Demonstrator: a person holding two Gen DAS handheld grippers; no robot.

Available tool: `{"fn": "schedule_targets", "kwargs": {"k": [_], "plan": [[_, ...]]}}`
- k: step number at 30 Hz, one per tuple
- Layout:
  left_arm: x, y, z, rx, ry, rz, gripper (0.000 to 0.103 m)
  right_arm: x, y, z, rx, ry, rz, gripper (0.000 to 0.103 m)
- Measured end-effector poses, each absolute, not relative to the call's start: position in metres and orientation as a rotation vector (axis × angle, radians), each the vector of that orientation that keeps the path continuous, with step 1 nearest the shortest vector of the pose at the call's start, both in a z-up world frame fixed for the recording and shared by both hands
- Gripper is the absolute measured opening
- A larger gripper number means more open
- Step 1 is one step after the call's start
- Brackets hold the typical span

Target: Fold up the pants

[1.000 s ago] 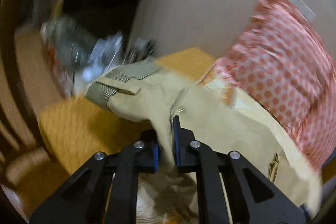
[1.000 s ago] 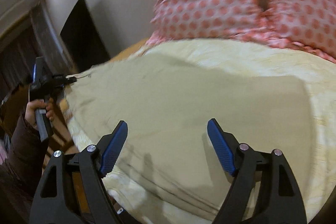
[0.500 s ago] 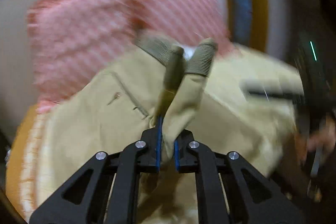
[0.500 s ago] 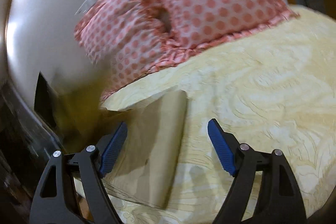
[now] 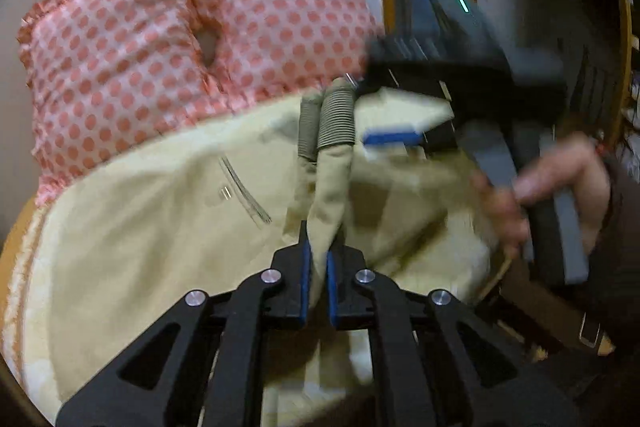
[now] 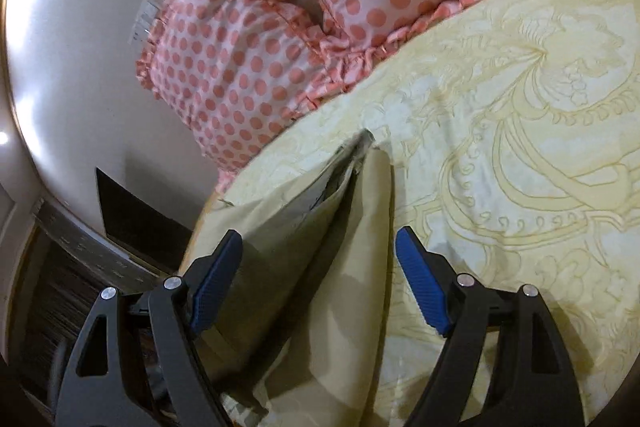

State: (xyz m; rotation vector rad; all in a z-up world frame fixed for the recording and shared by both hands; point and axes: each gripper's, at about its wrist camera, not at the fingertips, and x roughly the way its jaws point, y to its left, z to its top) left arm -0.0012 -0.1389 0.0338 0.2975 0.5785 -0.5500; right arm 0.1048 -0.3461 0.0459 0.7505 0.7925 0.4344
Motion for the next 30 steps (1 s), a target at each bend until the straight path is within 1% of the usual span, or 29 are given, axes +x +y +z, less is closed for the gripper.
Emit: {"fn": "schedule_targets", "kwargs": {"k": [1,3,5,6,7,8,9,10,12,13,14,15,16,19,22,23,24,25,26,27,28,30], "plan": [[-0.005,-0.139,0.025,0.307,0.599,-0.561,0.006,0.106,-0.345,0.044,0.747,0.803,0.434,0.081],[-0.013,-0.139,0.02,0.337,0.579,-0.566,0.007,0.112,-0.341,0.042,0.74,0.831,0.434,0.08],[-0.017,-0.13,0.024,0.322,0.585,-0.601,0.014,0.118,-0.34,0.042,0.742,0.844,0.428,0.08],[-0.019,-0.123,0.028,0.295,0.592,-0.617,0.022,0.122,-0.339,0.042,0.735,0.856,0.418,0.08],[-0.02,-0.112,0.037,0.259,0.59,-0.629,0.041,0.126,-0.336,0.042,0.702,0.871,0.396,0.08],[-0.022,-0.1,0.045,0.228,0.579,-0.619,0.053,0.129,-0.332,0.042,0.666,0.883,0.383,0.08],[-0.019,-0.081,0.058,0.183,0.552,-0.589,0.07,0.132,-0.329,0.042,0.637,0.892,0.378,0.079],[-0.017,-0.068,0.067,0.151,0.539,-0.563,0.072,0.134,-0.324,0.042,0.597,0.894,0.376,0.079],[0.002,-0.033,0.081,0.065,0.545,-0.481,0.072,0.137,-0.319,0.043,0.554,0.895,0.364,0.076],[0.019,-0.008,0.085,0.006,0.562,-0.41,0.072,0.139,-0.318,0.042,0.537,0.897,0.36,0.069],[0.039,0.016,0.085,-0.052,0.592,-0.354,0.072,0.14,-0.317,0.04,0.529,0.907,0.364,0.05],[0.061,0.038,0.082,-0.11,0.642,-0.305,0.071,0.14,-0.317,0.037,0.522,0.922,0.369,0.043],[0.076,0.052,0.078,-0.151,0.678,-0.281,0.069,0.139,-0.317,0.037,0.514,0.921,0.371,0.038],[0.124,0.086,0.058,-0.246,0.812,-0.259,0.066,0.141,-0.326,0.032,0.576,0.931,0.393,0.037],[0.159,0.093,0.038,-0.277,0.924,-0.291,0.066,0.146,-0.326,0.031,0.588,0.932,0.405,0.037],[0.162,0.092,0.033,-0.291,0.946,-0.31,0.066,0.147,-0.324,0.032,0.565,0.932,0.414,0.033],[0.167,0.091,0.029,-0.303,0.964,-0.33,0.066,0.148,-0.323,0.032,0.557,0.936,0.429,0.027],[0.173,0.088,0.029,-0.297,0.96,-0.346,0.062,0.149,-0.323,0.032,0.57,0.939,0.458,0.017],[0.174,0.087,0.028,-0.301,0.977,-0.372,0.054,0.15,-0.324,0.033,0.591,0.938,0.484,0.013],[0.174,0.084,0.027,-0.306,0.99,-0.381,0.044,0.152,-0.325,0.034,0.596,0.937,0.496,0.012],[0.178,0.082,0.029,-0.299,0.999,-0.377,0.028,0.155,-0.326,0.037,0.598,0.934,0.512,0.011],[0.185,0.079,0.032,-0.283,1.005,-0.385,0.016,0.162,-0.327,0.042,0.598,0.92,0.524,0.01]]}}
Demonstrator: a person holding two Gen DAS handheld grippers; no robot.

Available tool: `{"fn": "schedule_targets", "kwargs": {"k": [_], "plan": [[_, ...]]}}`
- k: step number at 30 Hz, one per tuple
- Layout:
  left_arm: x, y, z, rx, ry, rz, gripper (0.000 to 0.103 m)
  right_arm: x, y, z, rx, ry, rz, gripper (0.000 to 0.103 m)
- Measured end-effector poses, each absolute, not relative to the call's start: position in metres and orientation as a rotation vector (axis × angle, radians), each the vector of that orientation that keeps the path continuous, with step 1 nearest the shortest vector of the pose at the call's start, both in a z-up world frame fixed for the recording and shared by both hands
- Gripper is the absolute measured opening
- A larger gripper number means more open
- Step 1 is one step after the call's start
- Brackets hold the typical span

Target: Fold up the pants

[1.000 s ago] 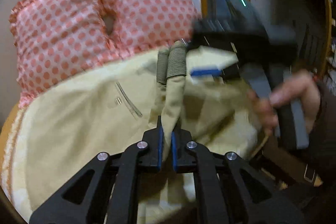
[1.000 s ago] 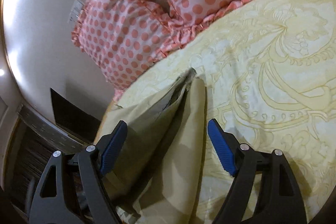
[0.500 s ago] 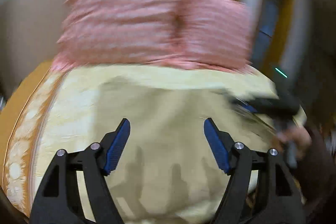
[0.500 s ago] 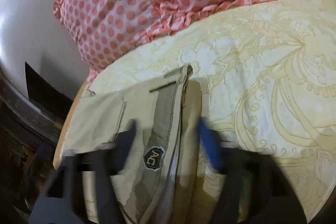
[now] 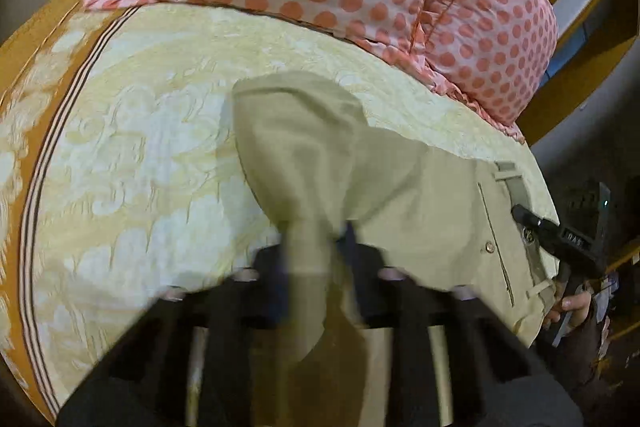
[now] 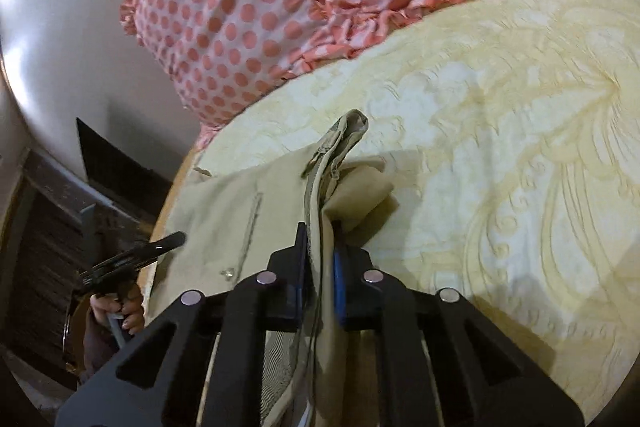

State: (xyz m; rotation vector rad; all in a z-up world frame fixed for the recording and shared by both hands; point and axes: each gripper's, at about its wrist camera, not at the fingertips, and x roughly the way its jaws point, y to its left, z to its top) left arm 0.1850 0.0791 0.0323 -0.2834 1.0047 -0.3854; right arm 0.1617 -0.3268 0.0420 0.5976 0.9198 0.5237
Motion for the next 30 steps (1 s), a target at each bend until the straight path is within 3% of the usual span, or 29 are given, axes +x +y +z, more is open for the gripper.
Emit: {"fn": "schedule_targets", "kwargs": {"k": [7,9,11,13,14,16,18,21,22,25,28,29,30], "plan": [[0.239,0.057,0.058,-0.225,0.907,-0.348,0.008,0.213,-0.334,0.06,0.588,0.84,0.476,0.01],[0.257,0.049,0.056,-0.21,0.868,-0.32,0.008,0.228,-0.338,0.061,0.591,0.819,0.431,0.01],[0.275,0.037,0.046,-0.159,0.885,-0.254,0.017,0.245,-0.336,0.053,0.535,0.845,0.368,0.012],[0.277,0.034,0.042,-0.146,0.896,-0.191,0.034,0.253,-0.331,0.044,0.441,0.941,0.308,0.024],[0.272,0.036,0.046,-0.141,0.878,-0.178,0.035,0.248,-0.333,0.046,0.425,0.939,0.297,0.034],[0.248,0.041,0.063,-0.103,0.798,-0.137,0.045,0.231,-0.337,0.061,0.395,0.865,0.271,0.039],[0.224,0.046,0.078,-0.135,0.733,-0.189,0.052,0.213,-0.337,0.077,0.422,0.794,0.345,0.052],[0.205,0.037,0.081,-0.204,0.764,-0.367,0.058,0.204,-0.323,0.073,0.451,0.851,0.495,0.062],[0.206,0.027,0.072,-0.192,0.814,-0.396,0.059,0.207,-0.317,0.065,0.451,0.897,0.512,0.07],[0.222,0.009,0.037,-0.14,0.943,-0.339,0.058,0.215,-0.312,0.046,0.44,0.957,0.474,0.07],[0.207,0.0,0.045,-0.021,0.907,-0.234,0.058,0.202,-0.312,0.058,0.402,0.971,0.35,0.074],[0.197,0.001,0.048,-0.022,0.89,-0.242,0.06,0.183,-0.306,0.069,0.337,0.935,0.319,0.079],[0.182,0.002,0.053,-0.021,0.861,-0.255,0.073,0.17,-0.301,0.074,0.308,0.904,0.328,0.083]]}}
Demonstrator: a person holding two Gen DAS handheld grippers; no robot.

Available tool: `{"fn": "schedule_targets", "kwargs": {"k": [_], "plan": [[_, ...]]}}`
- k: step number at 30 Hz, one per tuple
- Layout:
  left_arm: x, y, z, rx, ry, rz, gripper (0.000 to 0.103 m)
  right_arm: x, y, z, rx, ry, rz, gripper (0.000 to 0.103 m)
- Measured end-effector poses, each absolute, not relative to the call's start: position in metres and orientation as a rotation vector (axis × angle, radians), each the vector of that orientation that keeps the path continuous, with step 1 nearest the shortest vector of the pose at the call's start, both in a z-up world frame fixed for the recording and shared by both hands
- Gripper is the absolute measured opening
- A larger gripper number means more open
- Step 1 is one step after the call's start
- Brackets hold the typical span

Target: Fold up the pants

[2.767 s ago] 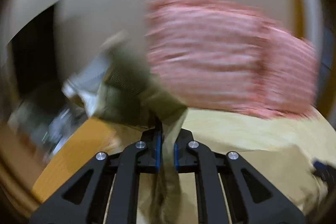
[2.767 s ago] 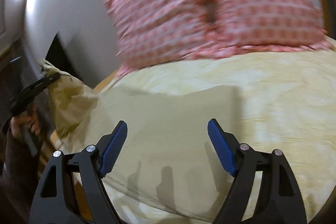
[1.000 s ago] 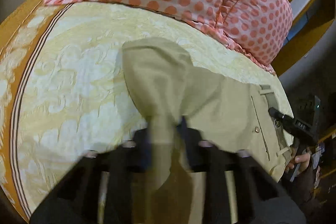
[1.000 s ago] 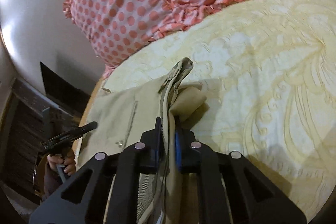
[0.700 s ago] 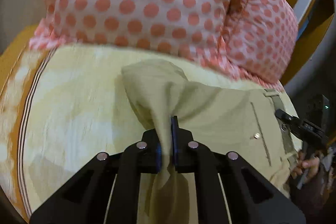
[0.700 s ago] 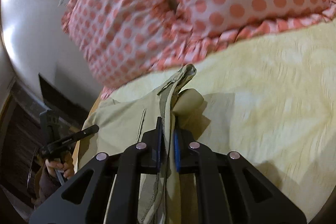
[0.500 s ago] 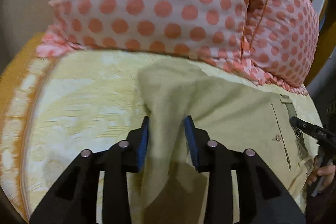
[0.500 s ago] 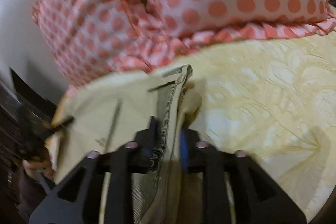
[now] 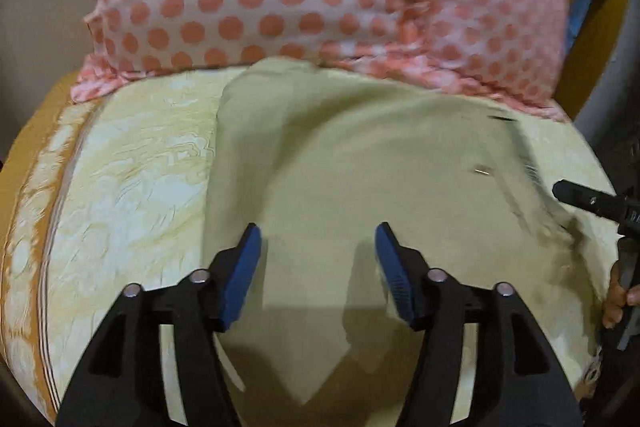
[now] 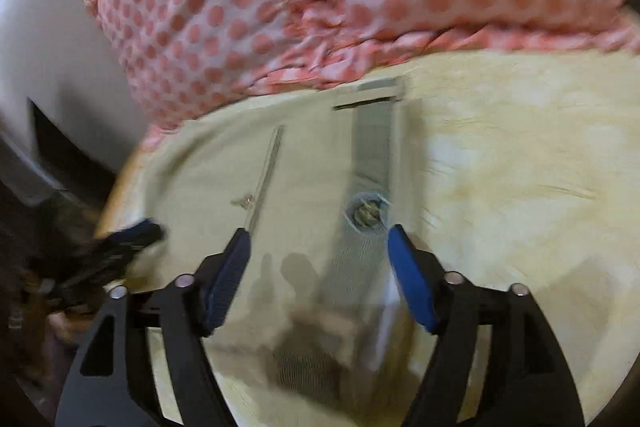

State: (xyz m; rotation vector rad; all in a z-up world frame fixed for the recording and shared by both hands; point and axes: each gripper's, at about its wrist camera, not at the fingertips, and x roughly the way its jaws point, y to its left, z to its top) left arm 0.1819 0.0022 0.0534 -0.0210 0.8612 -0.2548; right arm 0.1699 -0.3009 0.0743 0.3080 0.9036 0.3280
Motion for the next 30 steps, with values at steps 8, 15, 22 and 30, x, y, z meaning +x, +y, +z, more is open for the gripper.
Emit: {"fn": "schedule_targets", "kwargs": {"k": [8,15,22,30], "plan": [[0.039,-0.003,0.05,0.013,0.713,-0.161,0.101,0.043,-0.249,0.057,0.1,0.749,0.227,0.1],[0.018,-0.01,0.022,0.07,0.731,-0.086,0.101,0.024,-0.219,0.029,0.029,0.745,0.121,0.101],[0.008,-0.005,0.008,0.042,0.692,-0.056,0.101,0.01,-0.214,0.021,0.021,0.672,0.053,0.102],[0.007,-0.006,0.007,0.042,0.663,-0.055,0.101,0.008,-0.214,0.019,0.017,0.626,0.054,0.102]]}}
